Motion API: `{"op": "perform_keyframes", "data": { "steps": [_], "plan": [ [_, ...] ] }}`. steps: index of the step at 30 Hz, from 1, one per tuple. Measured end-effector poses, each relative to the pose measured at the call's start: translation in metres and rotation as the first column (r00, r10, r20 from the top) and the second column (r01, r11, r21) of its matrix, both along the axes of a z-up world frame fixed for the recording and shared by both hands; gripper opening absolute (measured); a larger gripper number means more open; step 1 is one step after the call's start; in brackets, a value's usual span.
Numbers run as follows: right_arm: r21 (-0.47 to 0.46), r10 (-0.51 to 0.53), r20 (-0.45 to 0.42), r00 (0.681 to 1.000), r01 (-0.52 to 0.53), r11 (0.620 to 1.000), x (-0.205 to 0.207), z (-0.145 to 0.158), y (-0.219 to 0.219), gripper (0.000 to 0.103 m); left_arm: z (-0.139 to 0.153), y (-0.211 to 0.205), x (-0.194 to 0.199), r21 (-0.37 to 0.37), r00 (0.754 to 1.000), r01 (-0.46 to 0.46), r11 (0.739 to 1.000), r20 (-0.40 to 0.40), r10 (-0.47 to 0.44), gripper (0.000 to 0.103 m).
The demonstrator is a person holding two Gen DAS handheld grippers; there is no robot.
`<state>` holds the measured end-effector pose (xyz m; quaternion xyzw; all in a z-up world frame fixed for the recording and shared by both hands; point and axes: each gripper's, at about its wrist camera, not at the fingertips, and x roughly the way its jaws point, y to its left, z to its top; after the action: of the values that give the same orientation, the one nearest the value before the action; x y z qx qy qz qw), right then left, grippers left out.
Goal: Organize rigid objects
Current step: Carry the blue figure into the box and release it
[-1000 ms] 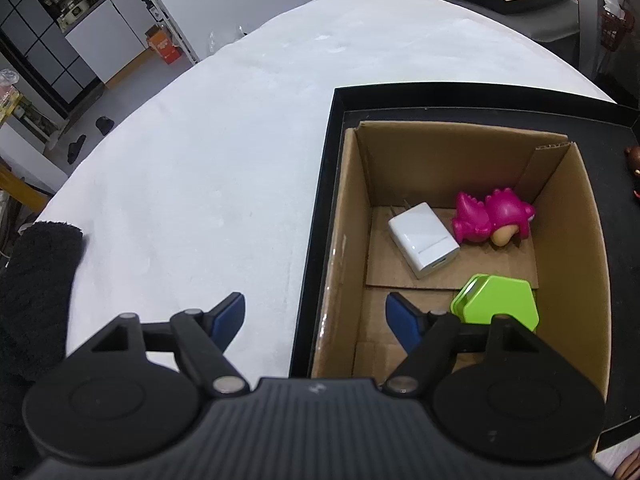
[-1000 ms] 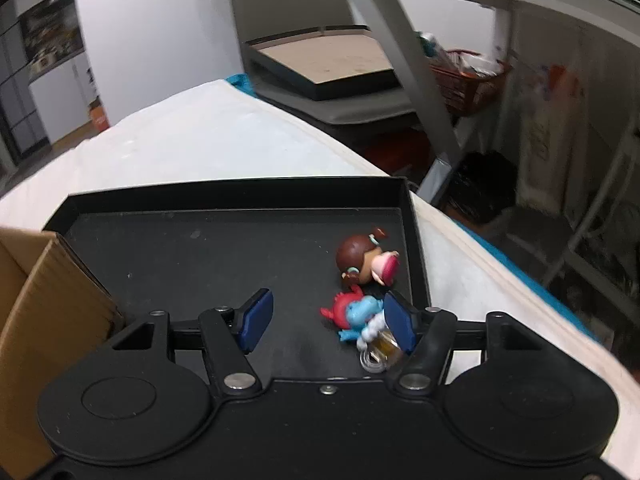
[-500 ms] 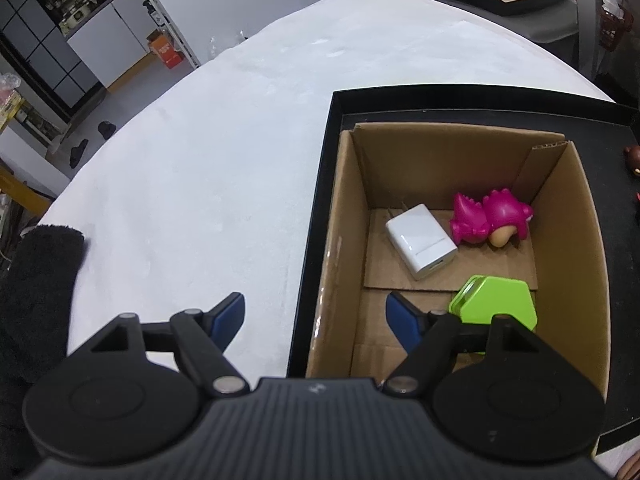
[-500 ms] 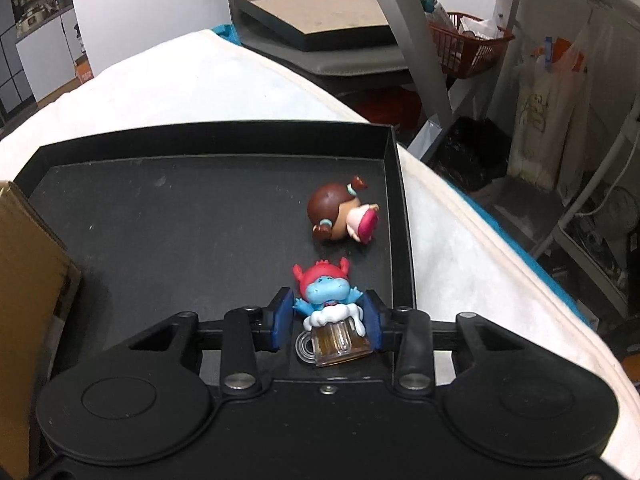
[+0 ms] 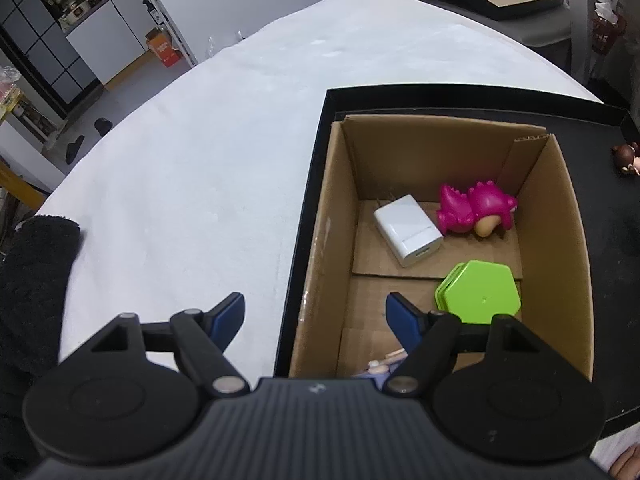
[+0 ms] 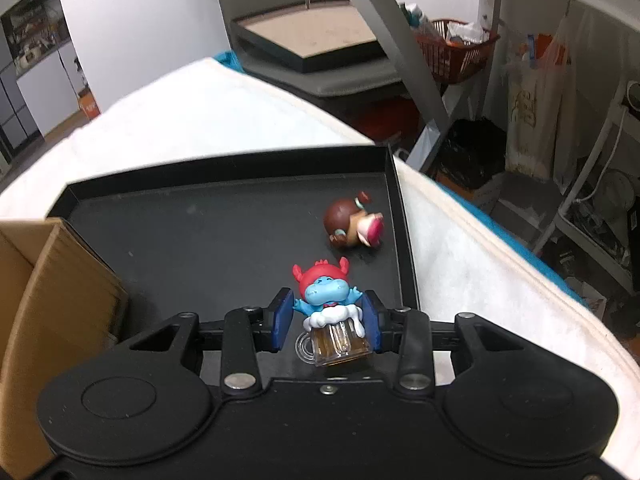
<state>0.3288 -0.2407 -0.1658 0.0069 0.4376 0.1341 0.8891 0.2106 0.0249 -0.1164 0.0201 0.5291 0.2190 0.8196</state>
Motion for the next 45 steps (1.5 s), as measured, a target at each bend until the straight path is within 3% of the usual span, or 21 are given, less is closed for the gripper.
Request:
{"op": "perform_keyframes", "data": {
  "steps": [12, 18, 23, 25, 31, 38, 45],
  "plan": [
    [0.150, 0.061, 0.139, 0.988, -0.082, 0.985, -0.022, 0.048, 0.014, 0.036, 0.000, 0.009, -0.008, -0.023, 0.999, 0.020, 1.000, 0.034, -0.019, 0.076],
    [0.167, 0.108, 0.189, 0.976, -0.140, 0.976, -0.029, 0.062, 0.030, 0.037, -0.003, 0.015, -0.010, -0.058, 0.998, 0.019, 0.998, 0.061, -0.016, 0.072],
    [0.173, 0.161, 0.219, 0.962, -0.201, 0.964, -0.035, 0.074, 0.049, 0.037, -0.008, 0.017, -0.010, -0.087, 0.997, 0.033, 0.996, 0.067, -0.027, 0.056],
    [0.175, 0.188, 0.240, 0.952, -0.233, 0.957, -0.038, 0.078, 0.058, 0.037, -0.011, 0.019, -0.010, -0.097, 0.998, 0.030, 0.995, 0.066, -0.024, 0.042],
    [0.185, 0.260, 0.287, 0.922, -0.319, 0.929, -0.045, 0.082, 0.076, 0.037, -0.015, 0.024, -0.008, -0.141, 0.996, 0.050, 0.989, 0.076, -0.040, 0.018],
    [0.271, 0.312, 0.279, 0.908, -0.387, 0.882, -0.047, 0.086, 0.091, 0.037, -0.016, 0.033, -0.009, -0.170, 0.995, 0.065, 0.983, 0.090, -0.050, 0.012],
    [0.262, 0.387, 0.262, 0.884, -0.451, 0.853, -0.056, 0.084, 0.113, 0.037, -0.015, 0.035, -0.012, -0.196, 0.994, 0.057, 0.979, 0.101, -0.038, 0.011]
  ]
}}
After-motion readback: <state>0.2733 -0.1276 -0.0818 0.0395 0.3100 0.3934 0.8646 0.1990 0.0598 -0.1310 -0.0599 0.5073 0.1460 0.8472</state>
